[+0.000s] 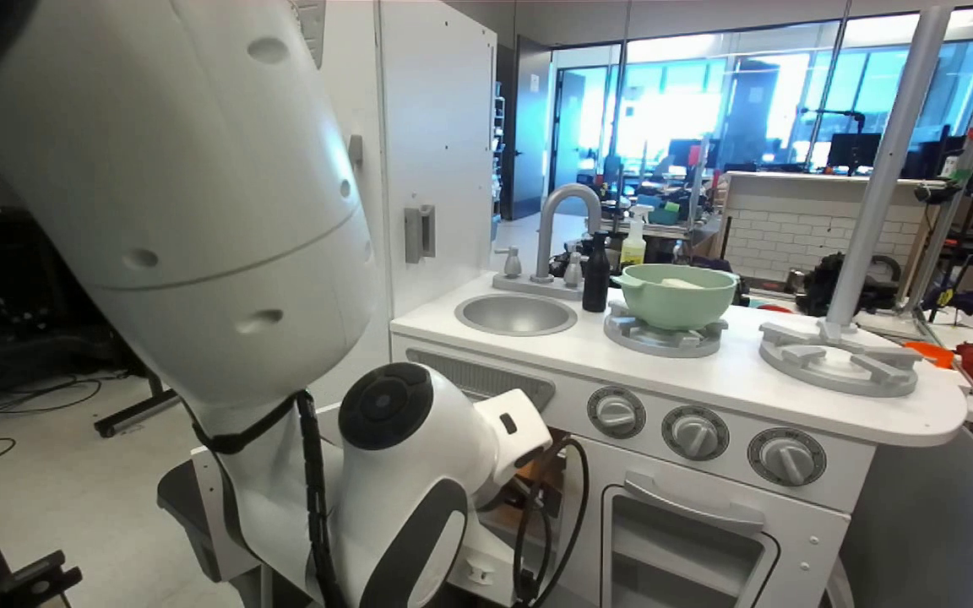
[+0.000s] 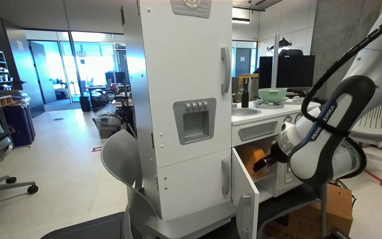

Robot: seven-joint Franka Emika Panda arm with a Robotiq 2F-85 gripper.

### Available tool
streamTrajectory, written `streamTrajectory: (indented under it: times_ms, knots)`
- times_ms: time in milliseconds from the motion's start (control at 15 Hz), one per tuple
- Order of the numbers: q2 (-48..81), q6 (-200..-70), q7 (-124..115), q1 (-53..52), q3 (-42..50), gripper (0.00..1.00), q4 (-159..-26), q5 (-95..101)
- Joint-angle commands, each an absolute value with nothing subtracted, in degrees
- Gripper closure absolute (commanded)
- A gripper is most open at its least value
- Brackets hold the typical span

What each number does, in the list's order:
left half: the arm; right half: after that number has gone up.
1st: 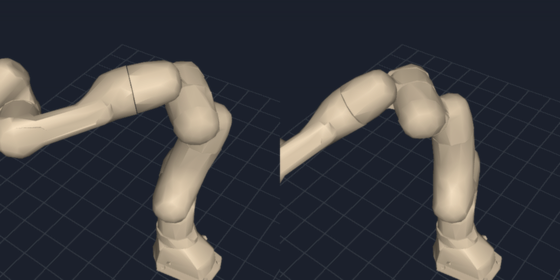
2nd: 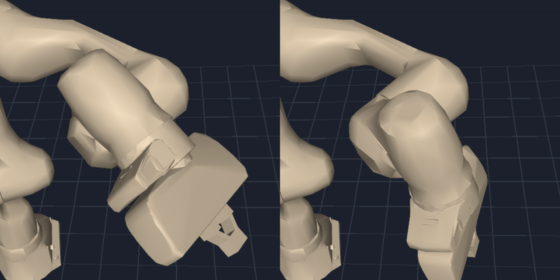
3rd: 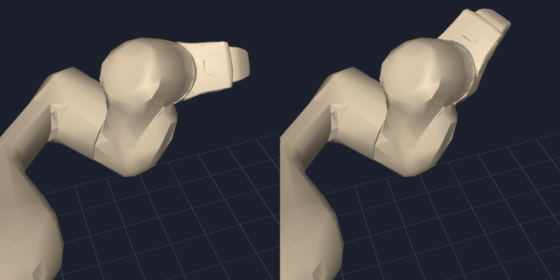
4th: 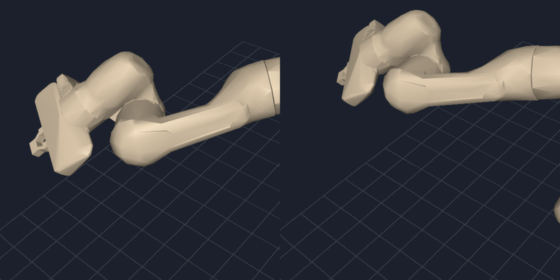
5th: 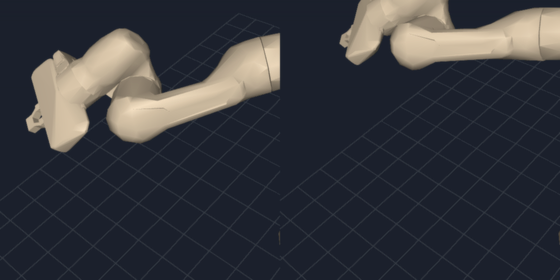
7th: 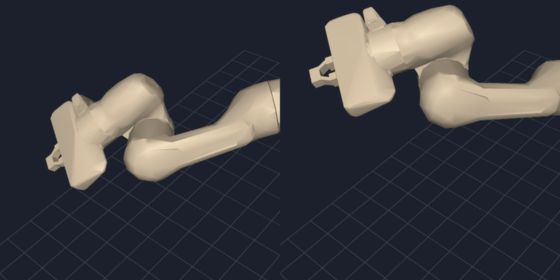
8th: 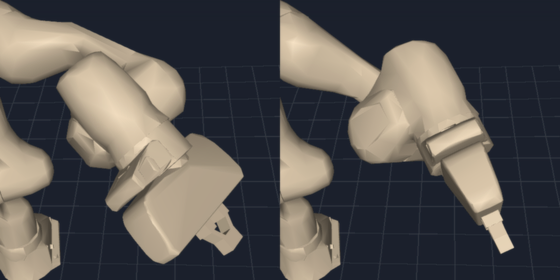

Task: Put the orange object inside the cupboard

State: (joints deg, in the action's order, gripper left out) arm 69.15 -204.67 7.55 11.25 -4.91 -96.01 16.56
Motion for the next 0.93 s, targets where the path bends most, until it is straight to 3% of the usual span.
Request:
streamTrajectory:
  times_ms: [0,533,867]
  knots:
    - [58.8,-210.3,7.7,8.2,-0.6,0.00,-109.7,15.3]
    - [34.4,-202.1,9.0,7.4,1.8,0.00,-130.2,16.1]
    - [18.4,-194.2,6.5,10.0,-1.6,0.00,-135.2,15.8]
